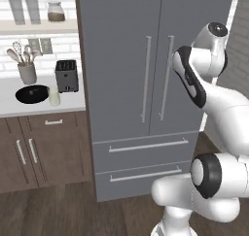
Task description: Grab a lemon wedge from the fridge and one ice cube from the ice bowl, and put them in the glass of lemonade.
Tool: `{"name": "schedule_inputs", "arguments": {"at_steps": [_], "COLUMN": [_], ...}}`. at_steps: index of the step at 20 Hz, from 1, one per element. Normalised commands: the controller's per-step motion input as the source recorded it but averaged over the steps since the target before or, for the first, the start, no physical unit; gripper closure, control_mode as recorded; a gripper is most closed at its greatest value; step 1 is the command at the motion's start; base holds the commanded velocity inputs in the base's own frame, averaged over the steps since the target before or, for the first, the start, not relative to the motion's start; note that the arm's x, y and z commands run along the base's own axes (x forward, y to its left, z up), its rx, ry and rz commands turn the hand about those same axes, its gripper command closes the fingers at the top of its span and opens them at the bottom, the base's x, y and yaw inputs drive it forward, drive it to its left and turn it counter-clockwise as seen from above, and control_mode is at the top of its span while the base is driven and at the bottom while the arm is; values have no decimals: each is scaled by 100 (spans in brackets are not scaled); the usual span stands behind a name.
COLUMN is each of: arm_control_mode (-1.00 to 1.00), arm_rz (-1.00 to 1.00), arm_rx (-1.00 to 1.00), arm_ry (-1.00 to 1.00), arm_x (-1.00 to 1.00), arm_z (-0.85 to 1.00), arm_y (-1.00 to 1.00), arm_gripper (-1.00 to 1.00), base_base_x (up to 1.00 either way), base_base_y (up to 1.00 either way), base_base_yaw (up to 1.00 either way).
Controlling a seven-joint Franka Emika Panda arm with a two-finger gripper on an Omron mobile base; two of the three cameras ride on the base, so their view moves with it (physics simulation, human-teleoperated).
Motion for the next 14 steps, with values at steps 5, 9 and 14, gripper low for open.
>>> {"name": "schedule_inputs", "arguments": {"at_steps": [5, 9, 14], "arm_control_mode": [-100, -100, -100], "arm_rz": [0, 0, 0], "arm_rx": [4, 2, 0], "arm_ry": [0, 0, 0], "arm_x": [100, 90, 29], "arm_z": [-56, -22, 7], "arm_y": [-2, -14, -35], "arm_gripper": [-100, -100, -100], "base_base_x": [0, 0, 0], "base_base_y": [0, 0, 0], "base_base_yaw": [0, 0, 0]}}
